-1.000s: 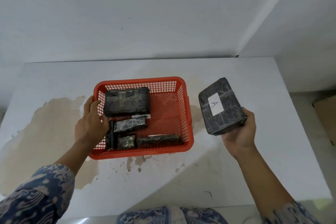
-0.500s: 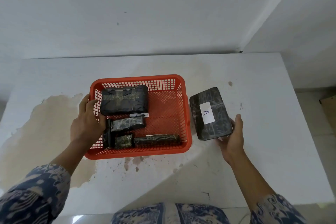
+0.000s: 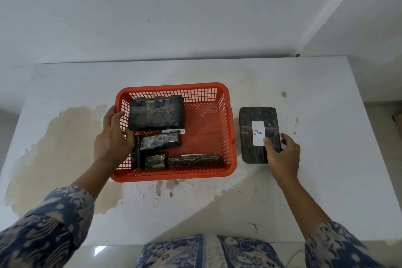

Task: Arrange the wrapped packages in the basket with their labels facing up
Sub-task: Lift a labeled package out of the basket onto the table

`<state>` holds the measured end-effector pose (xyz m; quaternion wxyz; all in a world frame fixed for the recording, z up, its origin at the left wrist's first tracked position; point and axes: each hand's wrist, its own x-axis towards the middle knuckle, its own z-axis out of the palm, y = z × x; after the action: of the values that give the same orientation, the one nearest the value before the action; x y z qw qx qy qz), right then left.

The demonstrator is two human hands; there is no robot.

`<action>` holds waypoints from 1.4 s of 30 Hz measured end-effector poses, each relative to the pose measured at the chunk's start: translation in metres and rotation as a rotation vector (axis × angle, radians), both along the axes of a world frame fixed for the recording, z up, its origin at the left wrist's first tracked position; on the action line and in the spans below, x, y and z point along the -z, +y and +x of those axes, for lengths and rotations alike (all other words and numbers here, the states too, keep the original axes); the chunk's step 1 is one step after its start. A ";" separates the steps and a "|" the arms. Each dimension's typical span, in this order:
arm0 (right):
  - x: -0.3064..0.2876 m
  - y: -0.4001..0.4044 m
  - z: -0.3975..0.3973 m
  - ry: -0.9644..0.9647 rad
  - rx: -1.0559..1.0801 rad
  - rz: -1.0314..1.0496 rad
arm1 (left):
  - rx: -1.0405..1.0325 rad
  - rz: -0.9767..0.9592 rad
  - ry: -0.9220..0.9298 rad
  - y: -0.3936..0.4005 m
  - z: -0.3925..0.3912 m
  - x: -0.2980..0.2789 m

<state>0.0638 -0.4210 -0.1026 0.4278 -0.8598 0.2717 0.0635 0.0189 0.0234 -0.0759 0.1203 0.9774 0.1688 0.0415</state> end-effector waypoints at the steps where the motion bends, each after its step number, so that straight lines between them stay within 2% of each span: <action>1: -0.007 0.002 0.001 -0.013 0.003 -0.033 | 0.001 0.002 -0.005 0.000 0.000 0.000; 3: -0.025 0.010 0.003 -0.136 -0.028 -0.117 | 0.005 0.000 -0.013 0.000 0.000 -0.001; 5: -0.047 0.027 0.003 -0.355 -0.142 -0.179 | 0.003 -0.010 -0.016 0.000 0.000 -0.002; 8: -0.077 0.063 0.004 -0.533 -0.485 -0.191 | -0.004 -0.020 -0.015 0.001 -0.001 -0.003; 10: -0.086 0.089 0.005 -0.426 -0.843 -0.103 | -0.005 -0.024 -0.021 0.000 -0.001 -0.004; 13: -0.078 0.119 0.006 -0.035 -1.291 -0.136 | 0.000 -0.027 -0.041 0.000 -0.002 -0.004; 15: -0.068 0.131 0.008 0.148 -1.412 -0.251 | 0.004 -0.027 -0.055 0.000 -0.003 -0.003; 19: -0.054 0.141 0.013 0.291 -1.500 -0.384 | 0.000 -0.042 -0.062 0.000 -0.003 -0.003; 23: -0.051 0.146 0.013 0.343 -1.497 -0.408 | -0.003 -0.053 -0.062 0.000 -0.003 -0.003; 28: -0.073 0.136 0.009 0.233 -1.324 -0.270 | 0.001 -0.058 -0.063 0.001 -0.003 -0.003; 35: -0.112 0.074 -0.024 0.224 -0.882 0.163 | 0.000 -0.055 -0.034 0.003 -0.003 -0.002; 39: -0.108 0.030 -0.060 0.134 -0.587 0.376 | -0.001 -0.031 -0.014 0.005 -0.002 -0.001; 42: -0.093 0.005 -0.088 0.049 -0.425 0.455 | 0.003 -0.020 0.001 0.004 -0.002 -0.001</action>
<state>-0.0246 -0.4160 -0.0094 0.5798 -0.7776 0.0750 0.2311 0.0170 0.0274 -0.0752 0.1298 0.9765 0.1677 0.0394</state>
